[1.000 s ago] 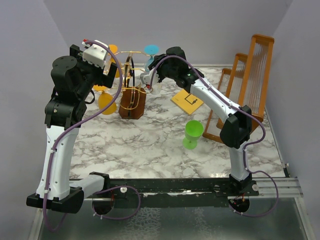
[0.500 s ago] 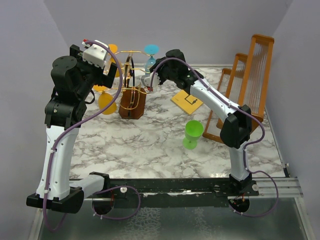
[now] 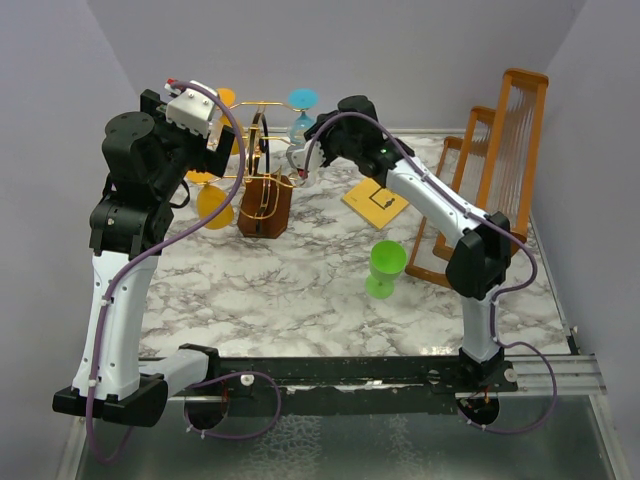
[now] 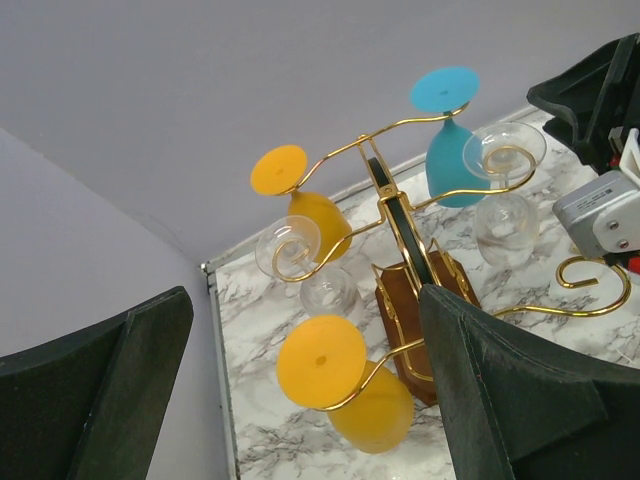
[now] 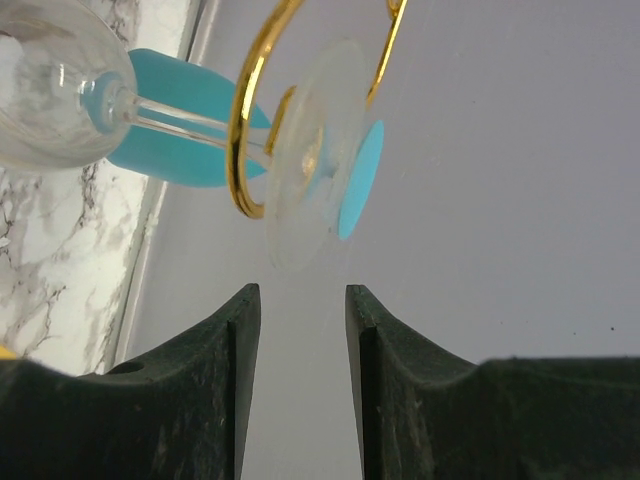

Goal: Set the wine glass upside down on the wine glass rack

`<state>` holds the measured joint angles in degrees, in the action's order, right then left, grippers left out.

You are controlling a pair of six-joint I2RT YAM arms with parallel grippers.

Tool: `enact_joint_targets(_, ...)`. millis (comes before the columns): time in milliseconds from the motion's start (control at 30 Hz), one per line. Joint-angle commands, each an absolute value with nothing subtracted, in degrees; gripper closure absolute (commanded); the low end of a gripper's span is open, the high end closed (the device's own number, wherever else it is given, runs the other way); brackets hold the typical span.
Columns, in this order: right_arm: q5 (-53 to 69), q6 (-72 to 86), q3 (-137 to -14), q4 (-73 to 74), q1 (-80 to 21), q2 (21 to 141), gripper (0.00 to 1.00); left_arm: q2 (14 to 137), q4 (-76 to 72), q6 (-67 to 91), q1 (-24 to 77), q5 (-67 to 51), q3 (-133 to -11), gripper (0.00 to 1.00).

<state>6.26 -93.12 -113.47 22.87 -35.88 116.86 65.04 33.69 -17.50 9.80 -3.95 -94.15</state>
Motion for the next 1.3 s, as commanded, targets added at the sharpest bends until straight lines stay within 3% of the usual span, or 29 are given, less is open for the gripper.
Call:
enact_joint_targets(0, 7.23, -89.07, -113.12, 23.94, -35.42, 112.55, 0.6, 63.9, 33.28, -17.75, 9.49, -5.71, -93.78, 0.02)
enact_joint_targets(333, 9.56, -74.02, -107.63, 24.51, -34.92, 104.45, 0.56, 64.2, 33.11, -17.58, 9.47, -6.32, -93.14, 0.02)
enact_joint_targets(600, 4.77, -50.4, -95.1, 21.97, -34.77, 90.91, 0.33, 65.36, 32.36, -16.77, 9.49, -6.55, -92.37, 0.01)
enact_joint_targets(900, 1.35, -37.13, -82.63, 33.55, -34.8, 78.49, 0.27, 69.79, 33.33, -13.15, 9.47, -10.07, -94.84, 0.01)
enact_joint_targets(1267, 7.81, -29.21, -76.7, 51.77, -34.72, 74.79, 0.31, 72.67, 34.74, -13.69, 9.49, -14.17, -95.27, 0.01)
